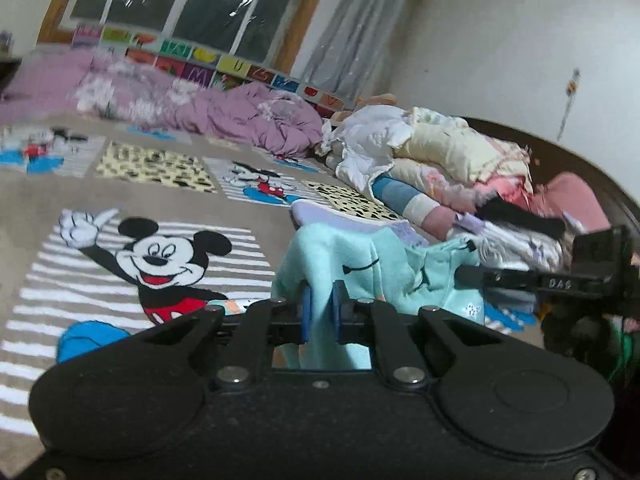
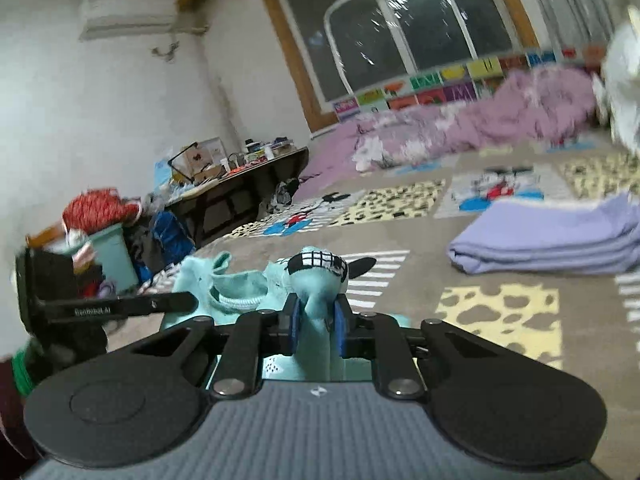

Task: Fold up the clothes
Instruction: 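Lower the folded hem onto the shirt and open both grippers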

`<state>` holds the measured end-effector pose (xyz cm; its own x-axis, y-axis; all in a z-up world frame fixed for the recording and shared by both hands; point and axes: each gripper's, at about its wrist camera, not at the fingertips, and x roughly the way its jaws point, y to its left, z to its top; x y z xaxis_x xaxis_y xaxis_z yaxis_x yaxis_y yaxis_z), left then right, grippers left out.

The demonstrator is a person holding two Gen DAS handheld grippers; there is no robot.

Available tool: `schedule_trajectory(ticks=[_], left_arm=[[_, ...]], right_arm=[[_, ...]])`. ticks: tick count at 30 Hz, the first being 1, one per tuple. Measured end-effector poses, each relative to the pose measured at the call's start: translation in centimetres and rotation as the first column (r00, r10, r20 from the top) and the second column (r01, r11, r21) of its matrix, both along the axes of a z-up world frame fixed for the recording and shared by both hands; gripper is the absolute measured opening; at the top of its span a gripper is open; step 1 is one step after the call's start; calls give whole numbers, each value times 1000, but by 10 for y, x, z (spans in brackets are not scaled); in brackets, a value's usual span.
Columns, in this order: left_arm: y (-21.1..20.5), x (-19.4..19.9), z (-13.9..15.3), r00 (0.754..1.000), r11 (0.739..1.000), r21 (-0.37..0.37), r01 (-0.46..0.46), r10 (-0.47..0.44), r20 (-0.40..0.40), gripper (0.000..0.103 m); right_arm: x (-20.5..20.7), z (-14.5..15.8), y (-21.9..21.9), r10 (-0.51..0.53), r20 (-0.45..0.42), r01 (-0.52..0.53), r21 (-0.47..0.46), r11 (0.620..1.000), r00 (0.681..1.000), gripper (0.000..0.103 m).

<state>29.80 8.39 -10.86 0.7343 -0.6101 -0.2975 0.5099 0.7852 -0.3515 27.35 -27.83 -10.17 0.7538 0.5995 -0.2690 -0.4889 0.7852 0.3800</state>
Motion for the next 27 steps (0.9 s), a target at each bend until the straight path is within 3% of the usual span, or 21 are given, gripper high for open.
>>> schedule_trajectory(ticks=[10,15,22,27], left_arm=[[14,45,-18,994,996,-82,-37,29,-104,7],[20,67,-31,982,991,-118,-60,37,-188,7],[17,82,-53,958,992,-84,-91,65,-278,8],[13,76,-50,961,994,-49,-97,81,-264,9]], right_arm=[[66,-31,2,-5,-142,24,129,991,990,15],[96,-50,3,0,-239,37,147,988,971,15],[116,-85,-3,9,-358,76,224,972,934,15],[114,-93,-3,-3,-365,89,220,972,931,20]])
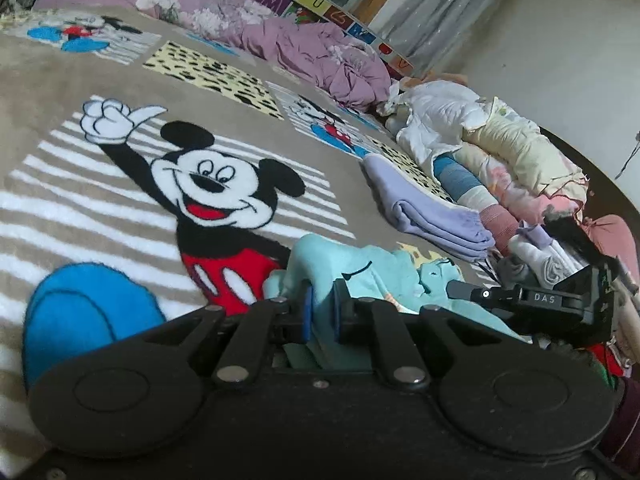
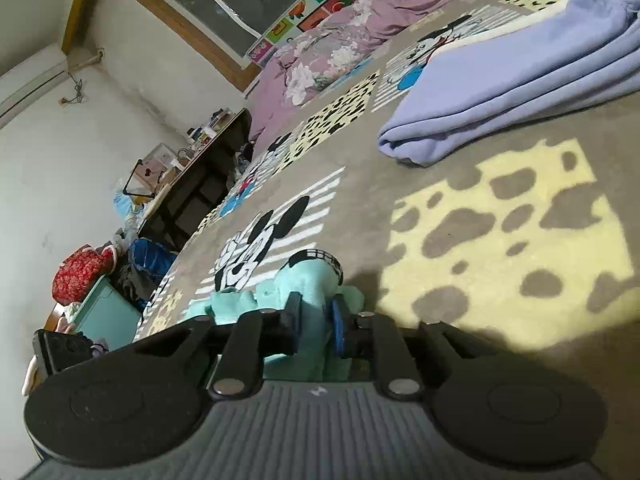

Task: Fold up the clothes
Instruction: 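Lower the folded hem onto the shirt and open both grippers, then grasp the sides of the folded shirt with both grippers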

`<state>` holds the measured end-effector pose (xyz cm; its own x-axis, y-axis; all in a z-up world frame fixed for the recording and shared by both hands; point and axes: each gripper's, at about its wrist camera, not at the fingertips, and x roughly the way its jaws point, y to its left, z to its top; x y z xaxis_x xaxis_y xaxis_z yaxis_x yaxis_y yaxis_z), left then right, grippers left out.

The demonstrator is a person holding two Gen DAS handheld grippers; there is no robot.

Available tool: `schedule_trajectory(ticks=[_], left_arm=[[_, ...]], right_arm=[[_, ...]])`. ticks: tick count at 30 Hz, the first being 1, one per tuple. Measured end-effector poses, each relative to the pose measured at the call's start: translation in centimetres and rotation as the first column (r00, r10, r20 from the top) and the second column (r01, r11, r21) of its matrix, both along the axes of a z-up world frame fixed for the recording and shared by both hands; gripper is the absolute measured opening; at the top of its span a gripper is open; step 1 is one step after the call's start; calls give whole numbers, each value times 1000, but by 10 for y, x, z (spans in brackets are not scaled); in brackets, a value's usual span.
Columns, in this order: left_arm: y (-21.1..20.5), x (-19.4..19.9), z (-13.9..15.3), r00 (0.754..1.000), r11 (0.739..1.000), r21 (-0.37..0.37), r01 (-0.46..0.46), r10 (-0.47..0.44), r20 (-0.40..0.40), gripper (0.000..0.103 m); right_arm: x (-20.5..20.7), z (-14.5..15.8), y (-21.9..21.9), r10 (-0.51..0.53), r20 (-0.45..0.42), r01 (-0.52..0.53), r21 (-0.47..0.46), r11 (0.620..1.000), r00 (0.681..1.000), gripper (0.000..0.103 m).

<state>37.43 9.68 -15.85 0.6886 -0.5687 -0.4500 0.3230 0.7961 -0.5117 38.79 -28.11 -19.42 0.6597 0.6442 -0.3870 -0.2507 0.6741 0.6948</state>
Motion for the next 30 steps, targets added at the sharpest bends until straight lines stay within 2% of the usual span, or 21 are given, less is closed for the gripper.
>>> schedule_trajectory(ticks=[4,10,13,16,19,21,24,27,28,30], left_arm=[[0,-12,15,998,998,51,-28,25,54,39],[-13,-57,51,970,965,235,-118,62,233,39],[-23,-85,63,958,963,261,-71,-7,286,43],[-41,-105,63,940,950,310,-36,-73,332,43],[-56,-105,46,940,935,355,10,-130,315,43],[-68,-100,30,936,899,437,18,-169,308,43],[-76,-90,3,953,875,483,41,-180,245,43],[-75,-84,-3,949,878,475,53,-193,251,44],[-74,-81,-3,949,881,470,60,-196,248,44],[-70,-74,-7,956,900,430,71,-184,227,46]], right_arm=[[-14,21,8,-17,76,22,-74,997,997,24],[-55,63,13,-13,239,68,-227,972,971,24],[-86,79,24,56,312,37,-287,957,948,25],[-111,83,44,146,359,-11,-353,935,922,29],[-122,75,66,220,349,-52,-431,901,911,29],[-118,65,71,221,317,-62,-444,894,922,30],[-112,50,76,223,284,-73,-455,888,933,31],[-113,38,76,205,300,-53,-446,893,932,32],[-113,35,73,182,300,-41,-421,906,936,32],[-115,31,70,160,299,-29,-398,917,941,31]])
